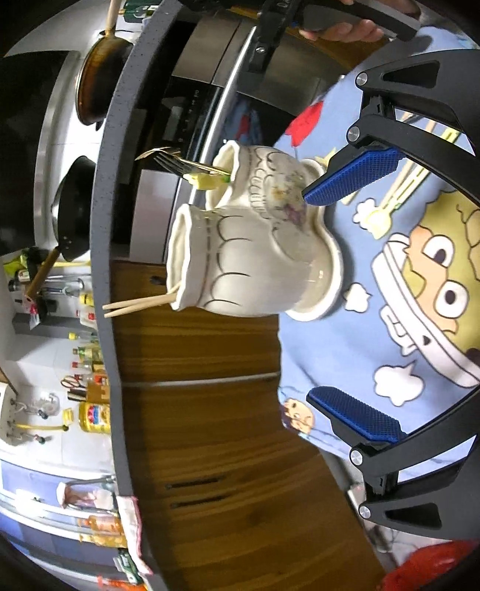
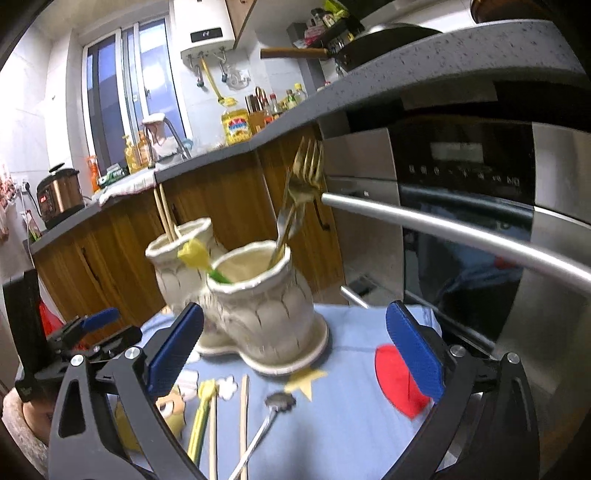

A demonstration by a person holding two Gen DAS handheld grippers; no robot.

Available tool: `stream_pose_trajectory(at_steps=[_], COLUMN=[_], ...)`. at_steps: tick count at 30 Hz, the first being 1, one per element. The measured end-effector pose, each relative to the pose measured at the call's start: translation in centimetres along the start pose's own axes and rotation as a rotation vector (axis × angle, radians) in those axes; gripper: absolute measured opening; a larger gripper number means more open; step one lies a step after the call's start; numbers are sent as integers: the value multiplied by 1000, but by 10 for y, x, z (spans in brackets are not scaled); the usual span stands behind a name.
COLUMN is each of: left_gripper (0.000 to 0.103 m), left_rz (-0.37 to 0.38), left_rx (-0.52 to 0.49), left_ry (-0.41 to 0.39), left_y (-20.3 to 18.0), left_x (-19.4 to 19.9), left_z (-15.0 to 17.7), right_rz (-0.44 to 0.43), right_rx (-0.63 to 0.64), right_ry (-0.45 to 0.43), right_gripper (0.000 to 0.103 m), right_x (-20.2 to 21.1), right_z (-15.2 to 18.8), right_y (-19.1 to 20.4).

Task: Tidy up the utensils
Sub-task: 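Move both tools back down toward the remaining utensils on the cloth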

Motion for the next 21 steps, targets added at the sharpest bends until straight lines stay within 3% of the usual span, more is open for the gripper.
stream_pose_trajectory(at_steps=[5, 14, 17, 19, 21], left_gripper=[98, 98, 98, 98, 98], left_rz=[10, 23, 29, 31, 30], left_rx=[36, 66, 79, 81, 72], left_ry=[27, 27, 36, 46, 47], left_y=[5, 13, 16, 17, 16], left_x=[5, 9, 6, 4, 3], left_z=[12, 16, 16, 16, 15], right_rz=[-7, -86, -86, -84, -80], right_rx=[30, 179, 228, 242, 252], right_ry=[79, 216, 271, 307, 358], right_gripper=[98, 97, 89, 77, 56], right_x=[-4, -16, -26, -32, -43], right_z=[21, 54, 67, 74, 83], right_y=[13, 77, 91, 95, 99])
Point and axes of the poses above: each gripper's, at about its wrist camera, not at the fingertips, and x roughly against the way its jaws point, y to its left, z to its underside, the point moved 9 cm from there along -x, roughly the way its jaws point, and after that the axes turned 13 degrees about y, right-handed, at the moved point
